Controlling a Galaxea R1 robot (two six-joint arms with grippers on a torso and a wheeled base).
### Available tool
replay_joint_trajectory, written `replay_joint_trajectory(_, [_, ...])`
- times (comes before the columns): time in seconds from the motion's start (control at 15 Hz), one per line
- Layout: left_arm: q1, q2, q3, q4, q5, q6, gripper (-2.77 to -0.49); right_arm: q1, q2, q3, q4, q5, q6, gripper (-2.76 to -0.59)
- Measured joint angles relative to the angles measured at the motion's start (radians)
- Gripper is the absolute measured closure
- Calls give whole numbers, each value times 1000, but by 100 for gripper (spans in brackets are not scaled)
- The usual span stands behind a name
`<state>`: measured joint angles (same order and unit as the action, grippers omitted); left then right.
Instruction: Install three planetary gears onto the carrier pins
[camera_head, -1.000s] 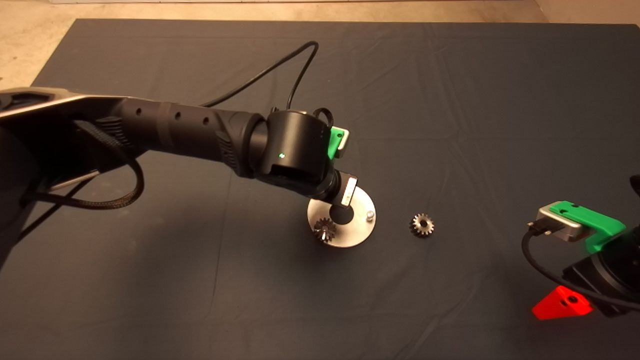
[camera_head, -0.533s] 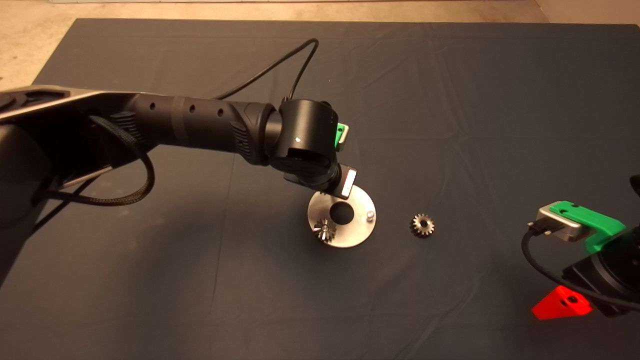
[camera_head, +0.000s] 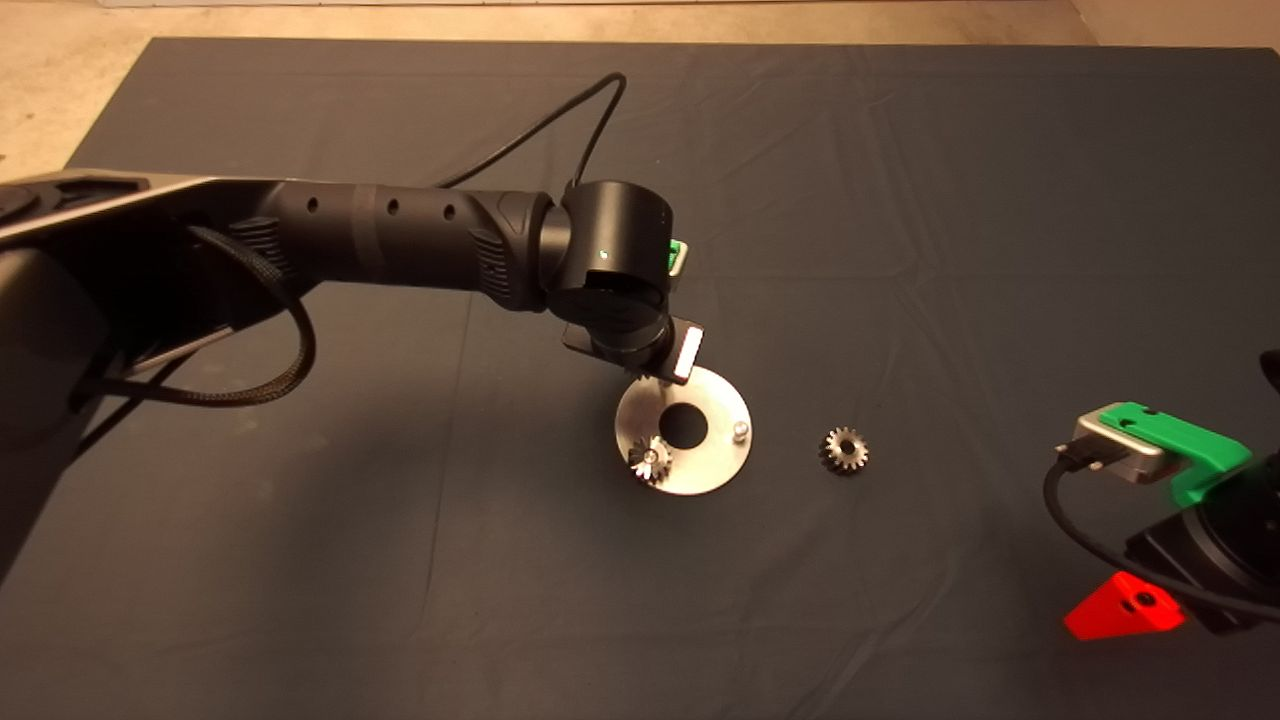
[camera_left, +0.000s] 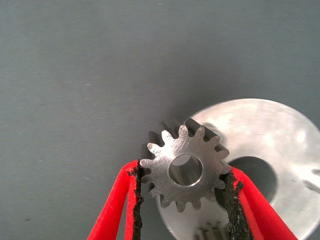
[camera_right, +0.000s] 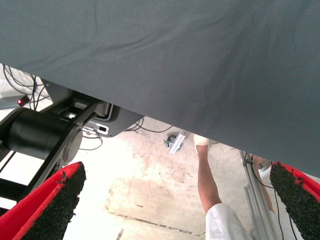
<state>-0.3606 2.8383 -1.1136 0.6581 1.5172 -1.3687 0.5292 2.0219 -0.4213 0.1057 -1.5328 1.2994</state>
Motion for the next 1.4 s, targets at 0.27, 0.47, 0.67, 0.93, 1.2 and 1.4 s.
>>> replay_joint_trajectory(0.27, [0,24,0,0,-8,0,-89,0,0,0,0,-1,0,-275])
replay_joint_trajectory(0.47, [0,35,0,0,-14,0,-88,0,0,0,0,0,0,-275])
replay_joint_trajectory(0.67, [0,39,-17,-1,-40,0,-88,0,0,0,0,0,0,-275])
replay_joint_trajectory(0.93, [0,37,-29,-1,-43,1,-88,0,0,0,0,0,0,-275])
replay_joint_trajectory(1.2, [0,32,-30,-1,-43,2,-88,0,0,0,0,0,0,-275])
replay_joint_trajectory(1.4, [0,32,-30,-1,-43,2,-88,0,0,0,0,0,0,-275])
